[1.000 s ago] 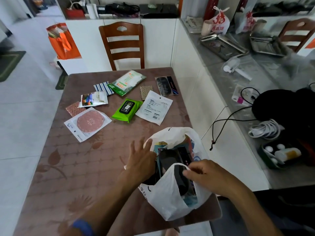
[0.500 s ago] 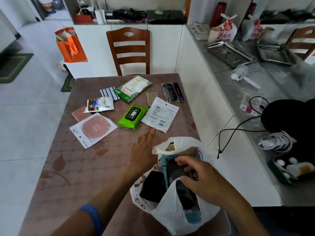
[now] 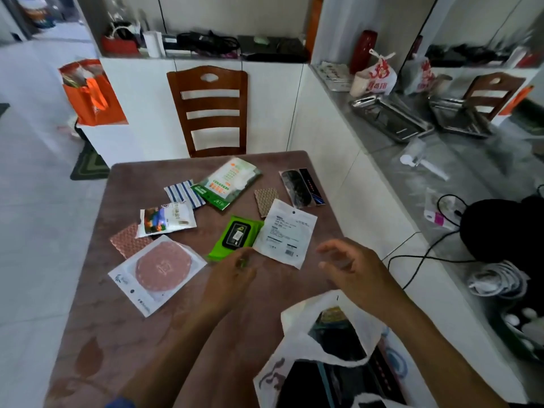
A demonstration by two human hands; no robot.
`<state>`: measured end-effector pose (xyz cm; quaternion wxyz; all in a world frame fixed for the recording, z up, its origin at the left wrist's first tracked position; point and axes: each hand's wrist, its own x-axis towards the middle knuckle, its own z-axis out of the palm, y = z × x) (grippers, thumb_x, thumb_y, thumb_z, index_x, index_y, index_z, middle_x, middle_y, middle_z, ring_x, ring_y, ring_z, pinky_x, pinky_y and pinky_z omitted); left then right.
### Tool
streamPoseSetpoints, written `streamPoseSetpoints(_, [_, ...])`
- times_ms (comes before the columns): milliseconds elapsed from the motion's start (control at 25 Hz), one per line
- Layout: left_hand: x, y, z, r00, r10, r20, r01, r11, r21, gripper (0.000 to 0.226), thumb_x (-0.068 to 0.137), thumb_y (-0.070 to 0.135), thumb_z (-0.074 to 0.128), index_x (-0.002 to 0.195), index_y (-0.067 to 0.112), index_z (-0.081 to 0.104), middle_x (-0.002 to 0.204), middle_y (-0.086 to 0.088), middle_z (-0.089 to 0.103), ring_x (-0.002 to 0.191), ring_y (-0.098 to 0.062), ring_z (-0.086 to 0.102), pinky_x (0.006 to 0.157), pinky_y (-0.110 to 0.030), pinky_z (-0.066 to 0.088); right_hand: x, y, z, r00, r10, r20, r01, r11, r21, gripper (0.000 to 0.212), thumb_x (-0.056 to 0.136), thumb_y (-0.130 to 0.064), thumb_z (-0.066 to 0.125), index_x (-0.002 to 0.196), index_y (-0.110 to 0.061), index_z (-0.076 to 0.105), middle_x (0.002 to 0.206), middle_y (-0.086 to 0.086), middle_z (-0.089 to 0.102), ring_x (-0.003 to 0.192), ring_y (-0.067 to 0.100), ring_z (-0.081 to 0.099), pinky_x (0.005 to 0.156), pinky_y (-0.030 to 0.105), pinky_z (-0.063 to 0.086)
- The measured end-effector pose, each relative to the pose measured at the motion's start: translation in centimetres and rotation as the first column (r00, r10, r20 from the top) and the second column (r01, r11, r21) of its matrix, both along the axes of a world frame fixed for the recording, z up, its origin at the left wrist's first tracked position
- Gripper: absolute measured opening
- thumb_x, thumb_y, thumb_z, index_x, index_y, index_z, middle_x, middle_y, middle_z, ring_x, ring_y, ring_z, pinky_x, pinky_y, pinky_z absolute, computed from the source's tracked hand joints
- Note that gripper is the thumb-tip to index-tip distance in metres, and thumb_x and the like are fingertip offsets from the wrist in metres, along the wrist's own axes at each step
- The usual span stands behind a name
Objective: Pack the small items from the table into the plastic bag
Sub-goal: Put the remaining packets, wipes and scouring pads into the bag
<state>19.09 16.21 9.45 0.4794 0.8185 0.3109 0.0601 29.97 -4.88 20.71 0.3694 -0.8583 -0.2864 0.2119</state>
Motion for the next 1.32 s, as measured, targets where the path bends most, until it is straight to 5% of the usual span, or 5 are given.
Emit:
streamPoseSetpoints(240, [6.9, 0.6, -4.7, 0.988, -0.148, -0.053, 0.147, 0.989, -0.027, 0.047, 0.086, 0.028, 0.063, 0.131, 0.016, 0.053, 0.133, 0.000, 0.054, 0.125, -0.016, 0.049, 0.095, -0.009, 0.027, 12.2, 3.7, -5.0, 0.999, -0.026, 0.030, 0.030, 0.985, -0.167, 0.018, 0.089, -0.023, 0.065, 0.106, -0.030, 0.064, 0.109, -0.009, 0.065, 0.096, 0.010, 0.064, 0.062, 0.009, 0.044])
streamPoseSetpoints(560, [19.3, 2.0, -13.7, 0.975, -0.031, -0.219, 0.054, 0.993, 0.101, 0.058, 0.090, 0.022, 0.057, 0.144, 0.018, 0.037, 0.149, -0.010, 0.040, 0.135, -0.027, 0.039, 0.107, -0.031, 0.031, 27.5, 11.6, -17.4, 0.927, -0.002, 0.375, 0.138, 0.931, -0.337, 0.017, 0.090, -0.021, 0.059, 0.100, -0.018, 0.072, 0.104, 0.008, 0.073, 0.086, 0.028, 0.067, 0.063, 0.025, 0.043])
streamPoseSetpoints(880, [22.6, 1.7, -16.5, 0.864, 0.128, -0.487, -0.014, 0.973, 0.232, 0.131, 0.052, 0.054, 0.085, 0.151, 0.026, 0.003, 0.147, -0.011, 0.020, 0.131, -0.039, 0.029, 0.098, -0.053, 0.040, 34.7, 16.2, -25.8, 0.934, -0.351, 0.059, 0.343, 0.843, -0.415, 0.078, 0.075, -0.048, 0.075, 0.133, -0.007, 0.044, 0.131, 0.017, 0.053, 0.113, 0.038, 0.058, 0.085, 0.041, 0.052])
streamPoseSetpoints(1080, [21.0, 2.4, -18.6, 0.890, 0.424, -0.168, -0.444, 0.890, -0.106, 0.068, 0.063, 0.025, 0.087, 0.122, 0.021, 0.053, 0.118, 0.002, 0.066, 0.101, -0.021, 0.067, 0.084, -0.041, 0.057, 33.1, 18.9, -28.9, 0.901, -0.431, -0.039, 0.404, 0.870, -0.283, 0.075, 0.067, -0.037, 0.086, 0.127, -0.008, 0.050, 0.123, 0.014, 0.063, 0.106, 0.034, 0.064, 0.087, 0.041, 0.054])
streamPoseSetpoints(1320, [20.9, 2.2, -18.7, 0.924, 0.331, -0.192, -0.375, 0.886, -0.274, 0.015, 0.075, 0.015, 0.080, 0.084, 0.021, 0.071, 0.084, 0.002, 0.076, 0.070, -0.012, 0.073, 0.064, -0.031, 0.061, 33.0, 19.2, -31.7, 0.904, -0.412, -0.118, 0.365, 0.884, -0.292, 0.031, 0.074, -0.039, 0.063, 0.094, -0.015, 0.067, 0.087, 0.007, 0.072, 0.077, 0.031, 0.069, 0.076, 0.046, 0.059])
